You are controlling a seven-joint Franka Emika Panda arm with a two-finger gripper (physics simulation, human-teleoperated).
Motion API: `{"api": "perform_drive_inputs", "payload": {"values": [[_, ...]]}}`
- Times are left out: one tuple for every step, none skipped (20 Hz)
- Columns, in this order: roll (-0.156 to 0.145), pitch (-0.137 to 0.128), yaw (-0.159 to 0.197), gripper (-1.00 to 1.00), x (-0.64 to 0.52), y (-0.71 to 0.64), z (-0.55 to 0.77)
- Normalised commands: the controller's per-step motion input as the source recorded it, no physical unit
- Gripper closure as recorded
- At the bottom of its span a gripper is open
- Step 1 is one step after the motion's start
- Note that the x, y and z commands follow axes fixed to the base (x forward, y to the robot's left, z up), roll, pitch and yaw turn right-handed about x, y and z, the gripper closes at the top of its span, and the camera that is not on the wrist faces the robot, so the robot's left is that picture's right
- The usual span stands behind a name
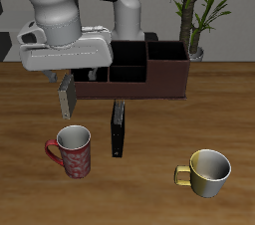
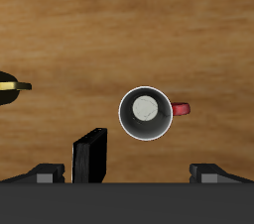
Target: Place the red mug into the back desk caddy's right compartment
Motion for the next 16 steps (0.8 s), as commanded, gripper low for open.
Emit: {"api": "perform_drive_inputs", "payload": {"values": [[0.031,0.005,-0.062,-1.0,0.39,0.02,-0.01],[0.0,0.0,0.0,-1.0,0.0,0.0,0.0],[-0.032,-0.019,0.039,-1.0,0.36,0.04,0.05],[0.0,0.0,0.0,-1.0,0.0,0.0,0.0],[0.016,-0.011,0.028,-1.0,0.52,-0.03,-0.1],[-0.078,-0.013,0.028,-1.0,0.18,-0.07,-0.1],[0.032,-0.014,-0.017,-1.0,0.04,-0.01,-0.08],[0.025,-0.021,-0.048,-1.0,0.2,-0.06,-0.06],[0.0,-0.042,-0.063,-1.0,-0.03,-0.06,0.0],[0.0,0.0,0.0,-1.0,-0.08,0.08,0.0],[0.009,0.013,-0.063,-1.0,0.28,-0.2,-0.28],[0.0,0.0,0.0,-1.0,-0.05,0.07,0.0],[-0.043,0.001,0.001,-1.0,0.05,-0.04,-0.11],[0.017,0.018,0.06,-1.0,0.26,0.03,-0.42],[-0.092,0.005,0.001,-1.0,0.1,-0.07,-0.24],[0.022,0.02,-0.061,-1.0,0.13,0.09,-0.31]]}}
